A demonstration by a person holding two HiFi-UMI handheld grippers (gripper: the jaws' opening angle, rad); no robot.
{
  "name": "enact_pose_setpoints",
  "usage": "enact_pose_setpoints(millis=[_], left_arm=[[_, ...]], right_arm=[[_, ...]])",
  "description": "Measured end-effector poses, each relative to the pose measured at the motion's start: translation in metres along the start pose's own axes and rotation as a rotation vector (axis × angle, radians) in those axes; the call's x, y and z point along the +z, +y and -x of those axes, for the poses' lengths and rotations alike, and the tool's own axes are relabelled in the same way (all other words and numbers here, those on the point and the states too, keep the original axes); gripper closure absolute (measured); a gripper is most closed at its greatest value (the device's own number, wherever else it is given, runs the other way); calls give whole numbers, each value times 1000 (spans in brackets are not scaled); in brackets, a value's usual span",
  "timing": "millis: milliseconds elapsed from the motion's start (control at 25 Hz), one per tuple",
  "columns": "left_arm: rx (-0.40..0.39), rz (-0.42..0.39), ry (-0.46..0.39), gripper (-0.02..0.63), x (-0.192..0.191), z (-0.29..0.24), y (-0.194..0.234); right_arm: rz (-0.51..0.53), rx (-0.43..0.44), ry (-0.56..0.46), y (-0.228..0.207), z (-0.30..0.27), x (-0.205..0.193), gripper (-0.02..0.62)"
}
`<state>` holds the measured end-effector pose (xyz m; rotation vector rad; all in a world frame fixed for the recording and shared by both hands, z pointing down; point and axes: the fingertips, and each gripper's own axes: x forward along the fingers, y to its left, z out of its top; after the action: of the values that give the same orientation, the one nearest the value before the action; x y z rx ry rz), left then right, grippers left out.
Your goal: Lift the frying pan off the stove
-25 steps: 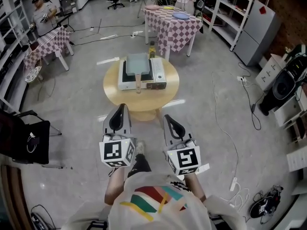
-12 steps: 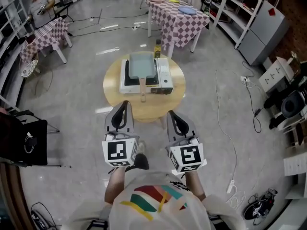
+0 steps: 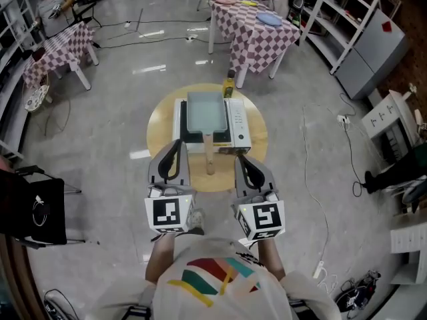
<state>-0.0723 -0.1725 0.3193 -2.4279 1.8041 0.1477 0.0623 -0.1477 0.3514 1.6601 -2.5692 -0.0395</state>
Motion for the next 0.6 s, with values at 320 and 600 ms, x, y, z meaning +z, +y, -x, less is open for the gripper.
enact_pose_setpoints(millis=[320,600], left_arm=[[5,-12,-12,598,-21,-68,56],[6,-19,39,600,-42,-101,70]], right_arm=[[1,-20,-23,-11,-91,-2,598],[-13,-12,34,-17,-125,-19,598]])
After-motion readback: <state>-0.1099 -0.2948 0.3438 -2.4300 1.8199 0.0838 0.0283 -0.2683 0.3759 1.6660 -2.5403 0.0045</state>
